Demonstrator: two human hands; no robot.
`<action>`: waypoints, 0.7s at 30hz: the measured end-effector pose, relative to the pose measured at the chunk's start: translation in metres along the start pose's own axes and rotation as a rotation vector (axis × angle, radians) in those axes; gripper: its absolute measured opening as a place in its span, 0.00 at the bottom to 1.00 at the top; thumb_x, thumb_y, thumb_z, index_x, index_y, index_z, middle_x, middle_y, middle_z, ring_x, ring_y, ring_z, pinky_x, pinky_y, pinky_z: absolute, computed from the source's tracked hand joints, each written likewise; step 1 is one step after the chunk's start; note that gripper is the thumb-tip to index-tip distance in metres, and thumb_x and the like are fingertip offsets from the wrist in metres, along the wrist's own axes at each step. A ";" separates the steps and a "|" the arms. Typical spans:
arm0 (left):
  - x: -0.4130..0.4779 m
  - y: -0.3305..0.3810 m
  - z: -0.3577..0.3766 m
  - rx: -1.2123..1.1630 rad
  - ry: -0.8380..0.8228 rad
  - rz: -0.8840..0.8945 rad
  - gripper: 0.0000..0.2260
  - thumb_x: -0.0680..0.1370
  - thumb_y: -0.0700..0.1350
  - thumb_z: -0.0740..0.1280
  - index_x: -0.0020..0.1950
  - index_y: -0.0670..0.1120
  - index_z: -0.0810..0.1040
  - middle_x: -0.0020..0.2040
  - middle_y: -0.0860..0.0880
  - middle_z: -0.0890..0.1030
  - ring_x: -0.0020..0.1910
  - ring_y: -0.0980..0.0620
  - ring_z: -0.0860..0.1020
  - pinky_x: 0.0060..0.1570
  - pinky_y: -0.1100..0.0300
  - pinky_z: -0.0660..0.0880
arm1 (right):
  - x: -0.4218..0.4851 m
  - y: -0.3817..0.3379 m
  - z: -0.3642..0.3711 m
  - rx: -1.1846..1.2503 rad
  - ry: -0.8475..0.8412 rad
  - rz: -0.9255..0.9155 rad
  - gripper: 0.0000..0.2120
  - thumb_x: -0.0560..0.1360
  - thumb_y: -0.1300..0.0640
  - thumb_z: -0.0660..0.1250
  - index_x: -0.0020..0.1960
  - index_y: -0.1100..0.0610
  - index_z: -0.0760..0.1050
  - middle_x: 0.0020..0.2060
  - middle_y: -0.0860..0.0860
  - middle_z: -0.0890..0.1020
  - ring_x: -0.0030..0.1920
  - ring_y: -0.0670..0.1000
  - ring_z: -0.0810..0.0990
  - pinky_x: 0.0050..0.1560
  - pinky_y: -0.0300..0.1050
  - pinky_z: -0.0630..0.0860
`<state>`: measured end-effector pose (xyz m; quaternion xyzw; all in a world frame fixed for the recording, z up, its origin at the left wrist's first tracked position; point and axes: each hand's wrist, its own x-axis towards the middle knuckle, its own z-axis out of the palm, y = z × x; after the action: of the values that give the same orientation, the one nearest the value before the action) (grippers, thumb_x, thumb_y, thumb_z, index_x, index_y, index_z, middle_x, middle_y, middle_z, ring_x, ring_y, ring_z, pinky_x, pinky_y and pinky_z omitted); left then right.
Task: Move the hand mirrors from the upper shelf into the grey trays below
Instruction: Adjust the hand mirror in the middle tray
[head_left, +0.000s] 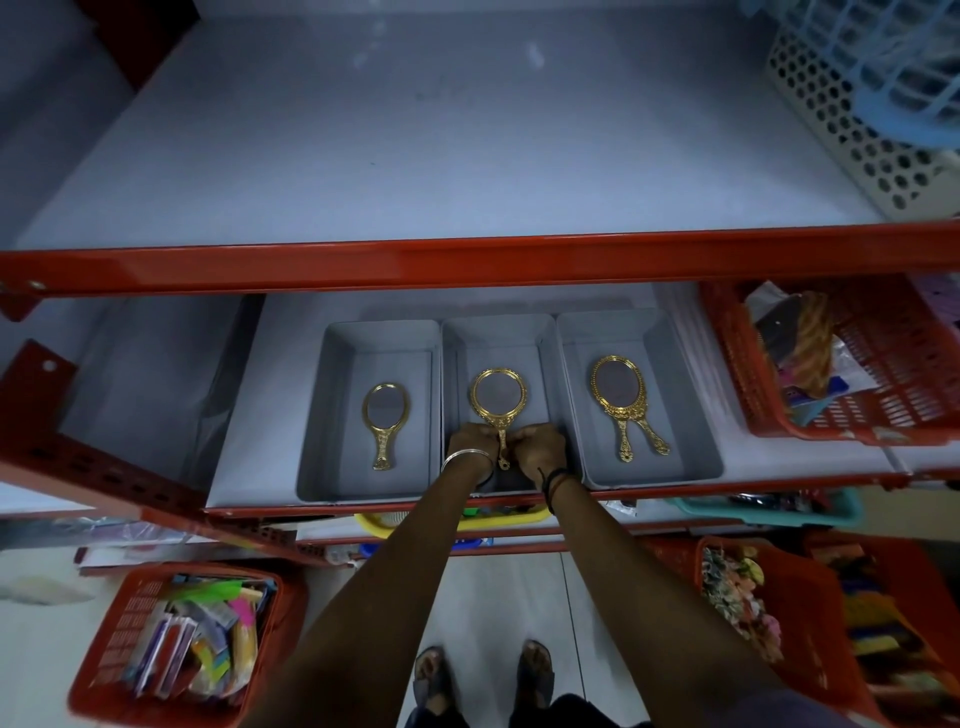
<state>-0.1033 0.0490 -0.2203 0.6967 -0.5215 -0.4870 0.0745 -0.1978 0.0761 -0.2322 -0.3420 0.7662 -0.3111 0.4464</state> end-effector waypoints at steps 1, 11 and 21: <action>0.000 0.000 0.001 0.025 0.004 0.020 0.14 0.79 0.39 0.60 0.62 0.37 0.77 0.62 0.39 0.80 0.61 0.42 0.78 0.59 0.55 0.76 | 0.000 0.000 0.000 -0.005 0.000 -0.003 0.09 0.72 0.71 0.65 0.48 0.70 0.82 0.47 0.66 0.84 0.50 0.62 0.83 0.53 0.50 0.80; -0.010 0.002 0.002 0.102 0.011 0.054 0.12 0.78 0.40 0.61 0.54 0.37 0.82 0.56 0.39 0.83 0.56 0.42 0.81 0.56 0.53 0.77 | -0.002 0.000 -0.001 -0.110 -0.021 -0.081 0.10 0.74 0.69 0.62 0.48 0.68 0.82 0.46 0.65 0.85 0.45 0.58 0.82 0.49 0.46 0.80; -0.014 0.004 -0.004 0.148 0.033 0.070 0.13 0.78 0.39 0.59 0.55 0.36 0.81 0.57 0.41 0.83 0.57 0.43 0.81 0.56 0.54 0.77 | 0.000 -0.003 -0.007 -0.171 -0.030 -0.107 0.10 0.73 0.68 0.62 0.43 0.68 0.83 0.43 0.63 0.86 0.40 0.52 0.79 0.42 0.42 0.77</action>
<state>-0.1020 0.0568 -0.2075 0.6895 -0.5786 -0.4329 0.0484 -0.2037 0.0752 -0.2268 -0.4238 0.7640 -0.2627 0.4096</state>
